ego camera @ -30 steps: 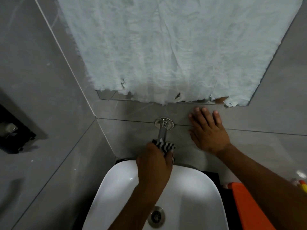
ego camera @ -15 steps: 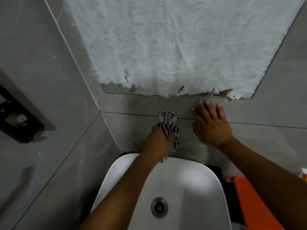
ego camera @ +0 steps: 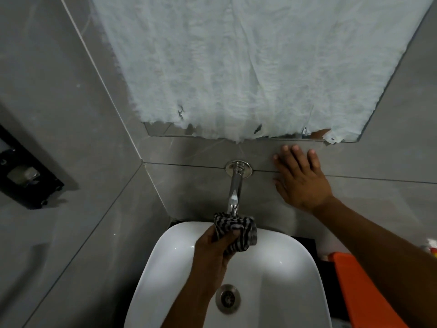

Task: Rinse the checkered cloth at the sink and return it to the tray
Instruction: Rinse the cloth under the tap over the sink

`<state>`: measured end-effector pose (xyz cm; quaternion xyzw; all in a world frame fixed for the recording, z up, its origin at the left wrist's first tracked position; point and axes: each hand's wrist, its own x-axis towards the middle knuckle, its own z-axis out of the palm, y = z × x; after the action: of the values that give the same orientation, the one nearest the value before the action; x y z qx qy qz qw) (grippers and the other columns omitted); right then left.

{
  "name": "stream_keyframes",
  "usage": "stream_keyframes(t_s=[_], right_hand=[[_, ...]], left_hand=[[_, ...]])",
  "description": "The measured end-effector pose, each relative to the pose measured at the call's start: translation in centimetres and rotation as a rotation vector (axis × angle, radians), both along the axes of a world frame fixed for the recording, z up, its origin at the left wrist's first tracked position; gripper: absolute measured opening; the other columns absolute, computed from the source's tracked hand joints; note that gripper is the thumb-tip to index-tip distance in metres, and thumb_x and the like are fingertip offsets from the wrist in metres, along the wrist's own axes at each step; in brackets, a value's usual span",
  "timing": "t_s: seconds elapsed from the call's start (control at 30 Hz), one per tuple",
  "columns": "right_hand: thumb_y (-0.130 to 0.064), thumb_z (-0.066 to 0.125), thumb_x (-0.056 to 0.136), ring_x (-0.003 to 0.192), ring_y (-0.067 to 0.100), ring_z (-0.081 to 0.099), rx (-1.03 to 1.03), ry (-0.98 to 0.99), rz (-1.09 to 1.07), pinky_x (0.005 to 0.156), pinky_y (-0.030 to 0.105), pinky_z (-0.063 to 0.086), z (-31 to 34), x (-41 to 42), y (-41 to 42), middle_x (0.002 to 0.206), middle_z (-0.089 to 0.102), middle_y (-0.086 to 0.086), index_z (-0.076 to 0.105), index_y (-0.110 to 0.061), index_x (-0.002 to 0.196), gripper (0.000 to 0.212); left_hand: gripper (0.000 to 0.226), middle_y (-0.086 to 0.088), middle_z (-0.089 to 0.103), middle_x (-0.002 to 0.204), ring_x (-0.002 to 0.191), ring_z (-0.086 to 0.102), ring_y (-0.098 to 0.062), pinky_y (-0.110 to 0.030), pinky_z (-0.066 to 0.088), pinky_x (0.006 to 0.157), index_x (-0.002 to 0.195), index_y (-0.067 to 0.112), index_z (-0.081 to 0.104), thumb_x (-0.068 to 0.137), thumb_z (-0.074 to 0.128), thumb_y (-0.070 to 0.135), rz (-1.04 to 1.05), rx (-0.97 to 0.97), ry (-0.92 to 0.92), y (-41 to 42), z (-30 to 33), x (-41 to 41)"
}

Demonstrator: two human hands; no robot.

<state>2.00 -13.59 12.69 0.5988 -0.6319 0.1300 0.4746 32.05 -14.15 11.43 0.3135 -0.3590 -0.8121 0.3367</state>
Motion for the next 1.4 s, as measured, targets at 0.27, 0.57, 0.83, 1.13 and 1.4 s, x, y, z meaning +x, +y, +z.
stream_keyframes(t_s=[0.27, 0.57, 0.83, 1.13, 1.4], right_hand=[[-0.044, 0.048, 0.092, 0.154, 0.027, -0.002, 0.005, -0.008, 0.008, 0.122, 0.052, 0.005, -0.1, 0.0, -0.1, 0.159, 0.024, 0.013, 0.020, -0.016, 0.155, 0.074], [-0.045, 0.051, 0.090, 0.154, 0.028, 0.000, -0.007, -0.001, -0.008, 0.122, 0.052, 0.005, -0.3, -0.2, -0.2, 0.160, 0.022, 0.012, 0.024, -0.016, 0.155, 0.076], [-0.045, 0.049, 0.092, 0.152, 0.028, -0.015, 0.114, -0.042, -0.050, 0.121, 0.053, -0.004, 0.1, 0.3, 0.4, 0.166, -0.013, 0.010, 0.015, -0.013, 0.156, 0.079], [-0.054, 0.058, 0.087, 0.138, 0.030, 0.041, 0.293, -0.983, -0.065, 0.107, 0.042, 0.043, 2.8, 11.1, 3.9, 0.151, 0.041, 0.013, 0.051, -0.021, 0.134, 0.059], [-0.015, 0.074, 0.086, 0.074, 0.028, 0.074, 0.477, -1.710, 0.071, 0.066, 0.043, 0.064, 2.6, 16.7, 8.7, 0.099, 0.072, 0.002, 0.073, -0.024, 0.099, 0.016]], left_hand=[[0.016, 0.017, 0.066, 0.073, 0.070, 0.068, -0.004, -0.020, 0.055, 0.061, 0.082, 0.031, 0.067, 0.075, 0.079, 0.037, 0.078, -0.742, -0.737, -2.6, 6.5, -3.8], [0.040, -0.003, 0.072, 0.073, 0.050, 0.070, -0.008, -0.019, 0.052, 0.042, 0.078, 0.011, 0.066, 0.058, 0.091, 0.035, -0.108, -0.347, -0.691, -10.2, 9.9, -8.8], [0.031, 0.006, 0.076, 0.074, 0.068, 0.073, -0.008, -0.020, 0.058, 0.057, 0.083, 0.019, 0.074, 0.068, 0.082, 0.044, -0.125, -0.671, -0.676, -5.4, 6.3, -3.5], [0.020, 0.000, 0.080, 0.084, 0.082, 0.075, -0.018, -0.033, 0.062, 0.070, 0.080, 0.028, 0.077, 0.066, 0.088, 0.020, 0.010, -0.392, -0.441, 0.2, -0.2, 0.7], [0.040, -0.018, 0.070, 0.121, 0.114, 0.064, -0.034, -0.047, 0.052, 0.097, 0.119, 0.007, 0.067, 0.082, 0.055, 0.011, -0.031, 0.083, 0.110, 1.8, -1.3, 0.7]])
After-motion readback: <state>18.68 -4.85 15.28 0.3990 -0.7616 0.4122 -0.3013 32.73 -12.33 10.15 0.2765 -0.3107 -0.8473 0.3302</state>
